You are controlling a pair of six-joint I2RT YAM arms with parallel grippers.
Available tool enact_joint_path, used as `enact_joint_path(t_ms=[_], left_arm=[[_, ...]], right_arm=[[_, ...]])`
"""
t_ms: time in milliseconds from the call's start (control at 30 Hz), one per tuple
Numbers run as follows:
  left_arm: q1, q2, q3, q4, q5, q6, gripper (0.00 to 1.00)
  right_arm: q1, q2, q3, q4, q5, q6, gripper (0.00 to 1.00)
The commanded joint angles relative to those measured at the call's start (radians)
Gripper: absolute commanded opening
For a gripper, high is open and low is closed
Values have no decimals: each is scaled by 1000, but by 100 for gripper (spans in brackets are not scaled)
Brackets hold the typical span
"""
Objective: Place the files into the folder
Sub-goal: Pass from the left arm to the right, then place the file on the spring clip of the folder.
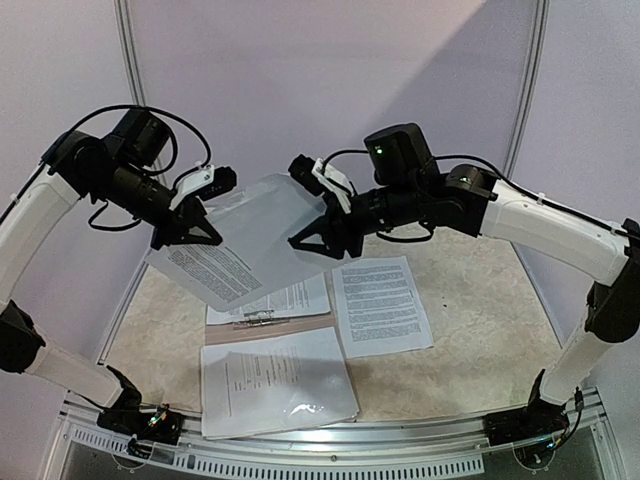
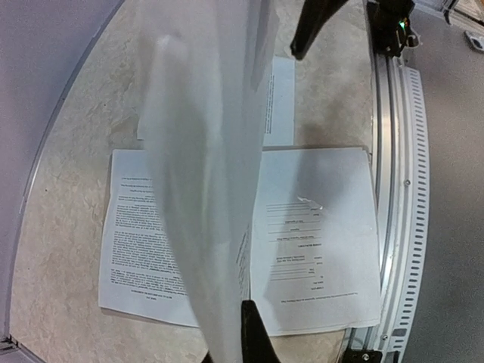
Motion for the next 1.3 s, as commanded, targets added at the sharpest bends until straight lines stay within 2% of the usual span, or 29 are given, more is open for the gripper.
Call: enact_joint_path(t_ms=[0, 67, 133, 167, 200, 233, 267, 400, 467, 533, 633, 867, 967, 1100, 1267], left_arm=[[-9, 24, 25, -170, -13, 34, 0], [-7, 27, 29, -171, -17, 34, 0], [1, 28, 37, -165, -15, 21, 4], [11, 29, 40, -155, -14, 6, 24], [27, 29, 43, -136, -16, -9, 48], [48, 28, 44, -126, -14, -28, 76], [82, 28, 43, -102, -3, -42, 97], [275, 10, -9, -23, 133, -56, 100], [369, -28, -96, 81, 230, -66, 100], [467, -48, -195, 217, 326, -140, 100], [546, -32, -287, 345, 460, -224, 99], [546, -6, -409, 622, 610, -381, 97], [512, 0, -456, 737, 602, -424, 98], [496, 65, -481, 919, 599, -582, 99], [489, 117, -463, 918, 601, -602, 98]], right_arm=[[-37, -28, -24, 98, -78, 39, 21], [-51, -27, -31, 109, -104, 62, 4], [-70, -21, -27, 107, -118, 101, 0], [-84, -14, -21, 105, -123, 125, 0], [-100, -6, -15, 105, -129, 167, 0], [-122, 0, -11, 110, -145, 203, 0], [-147, 7, -11, 122, -170, 253, 0], [-210, 9, -27, 187, -264, 375, 0], [-211, 1, -26, 191, -267, 359, 0], [-211, -9, -11, 178, -264, 342, 0], [-212, -7, 35, 125, -261, 312, 0], [-212, 1, 63, 100, -297, 292, 0], [-212, 1, 65, 112, -320, 293, 0], [-213, 0, 78, 100, -325, 283, 0], [-212, -13, 75, 100, -322, 285, 0]])
